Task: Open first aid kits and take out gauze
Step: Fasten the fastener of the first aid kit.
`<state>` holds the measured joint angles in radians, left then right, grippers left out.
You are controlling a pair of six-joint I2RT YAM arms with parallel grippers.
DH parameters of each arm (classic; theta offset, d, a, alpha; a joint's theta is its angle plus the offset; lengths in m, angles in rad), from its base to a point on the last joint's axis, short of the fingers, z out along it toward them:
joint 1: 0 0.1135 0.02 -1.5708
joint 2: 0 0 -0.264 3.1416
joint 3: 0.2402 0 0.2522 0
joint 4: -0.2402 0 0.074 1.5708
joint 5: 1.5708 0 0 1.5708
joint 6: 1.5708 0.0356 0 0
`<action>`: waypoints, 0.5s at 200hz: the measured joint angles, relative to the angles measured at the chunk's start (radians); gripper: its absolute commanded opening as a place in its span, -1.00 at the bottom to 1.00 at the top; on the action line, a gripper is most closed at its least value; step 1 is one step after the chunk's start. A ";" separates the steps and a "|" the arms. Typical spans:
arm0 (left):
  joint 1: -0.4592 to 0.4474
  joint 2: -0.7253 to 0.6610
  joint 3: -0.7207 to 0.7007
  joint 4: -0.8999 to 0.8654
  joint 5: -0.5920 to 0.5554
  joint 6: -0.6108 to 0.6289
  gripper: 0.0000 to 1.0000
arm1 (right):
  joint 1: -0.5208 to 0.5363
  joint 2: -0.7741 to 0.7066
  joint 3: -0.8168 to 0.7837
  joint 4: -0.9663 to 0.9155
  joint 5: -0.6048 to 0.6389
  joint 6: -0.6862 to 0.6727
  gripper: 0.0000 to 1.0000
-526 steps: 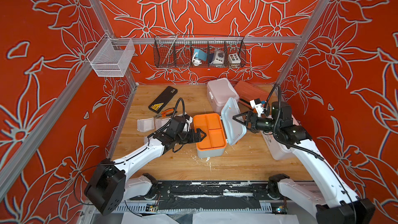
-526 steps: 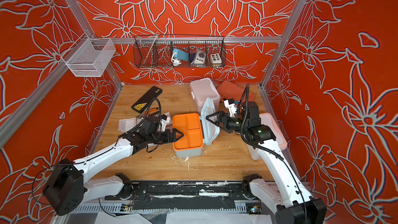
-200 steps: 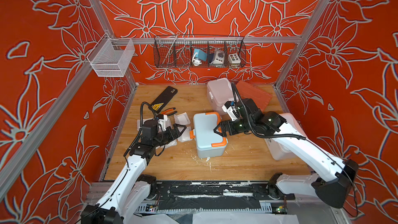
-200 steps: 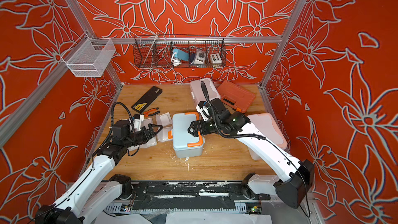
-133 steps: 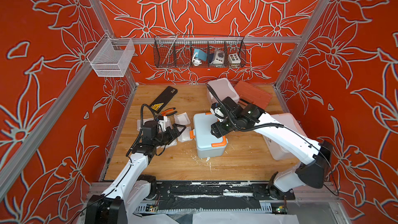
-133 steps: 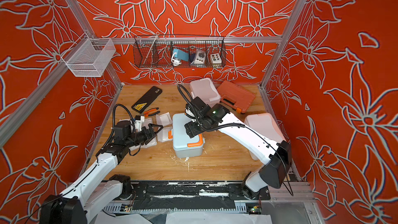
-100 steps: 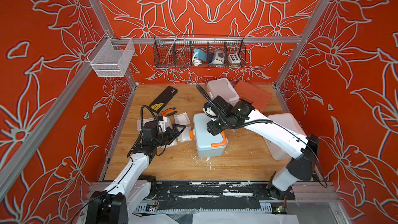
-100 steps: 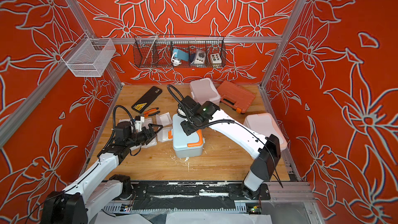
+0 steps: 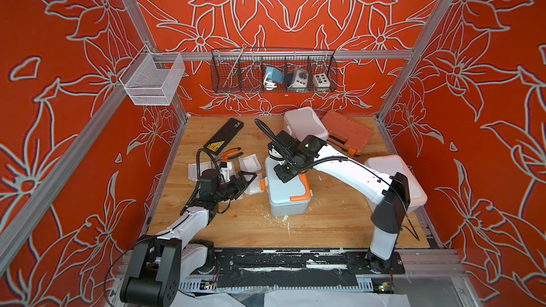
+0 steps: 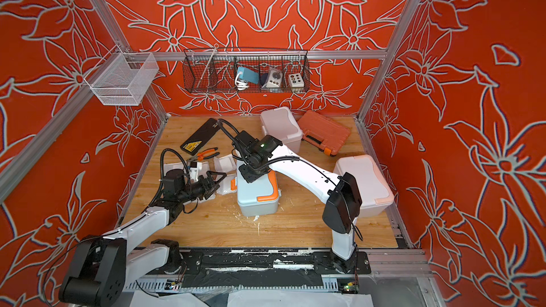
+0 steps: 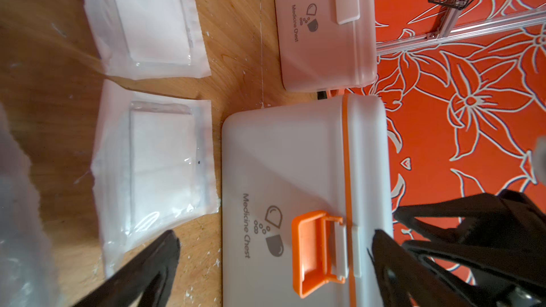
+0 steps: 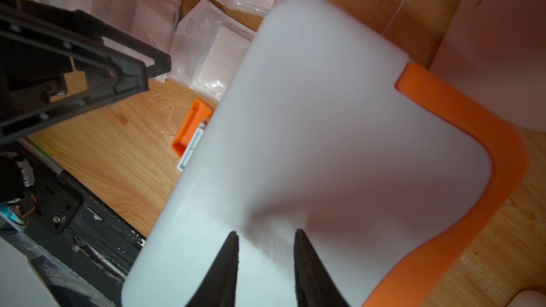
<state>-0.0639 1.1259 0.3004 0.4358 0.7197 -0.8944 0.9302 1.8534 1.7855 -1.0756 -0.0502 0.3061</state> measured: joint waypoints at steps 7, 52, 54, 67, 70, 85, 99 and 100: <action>-0.010 0.010 -0.004 0.026 0.002 -0.008 0.95 | 0.000 0.003 -0.009 0.007 0.003 0.002 -0.36; -0.107 0.122 -0.007 0.215 0.020 -0.060 0.95 | 0.000 -0.050 -0.090 0.071 0.019 0.021 -0.39; -0.109 0.125 -0.007 0.220 0.021 -0.063 0.95 | 0.000 -0.051 -0.092 0.072 0.020 0.022 -0.40; -0.130 0.156 -0.007 0.266 0.025 -0.076 0.95 | 0.000 -0.059 -0.102 0.082 0.022 0.025 -0.40; -0.135 0.161 -0.007 0.276 0.026 -0.080 0.95 | 0.000 -0.060 -0.104 0.082 0.024 0.026 -0.39; -0.147 0.176 -0.007 0.321 0.026 -0.091 0.95 | 0.000 -0.065 -0.112 0.090 0.023 0.028 -0.40; -0.163 0.189 -0.007 0.362 0.032 -0.098 0.95 | 0.000 -0.067 -0.114 0.093 0.023 0.031 -0.40; -0.164 0.191 -0.007 0.366 0.034 -0.099 0.95 | 0.000 -0.067 -0.115 0.093 0.023 0.031 -0.40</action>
<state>-0.2279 1.3167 0.2932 0.8017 0.7532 -0.9932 0.9302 1.7866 1.6707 -0.9821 -0.0273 0.3367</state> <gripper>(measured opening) 0.976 0.300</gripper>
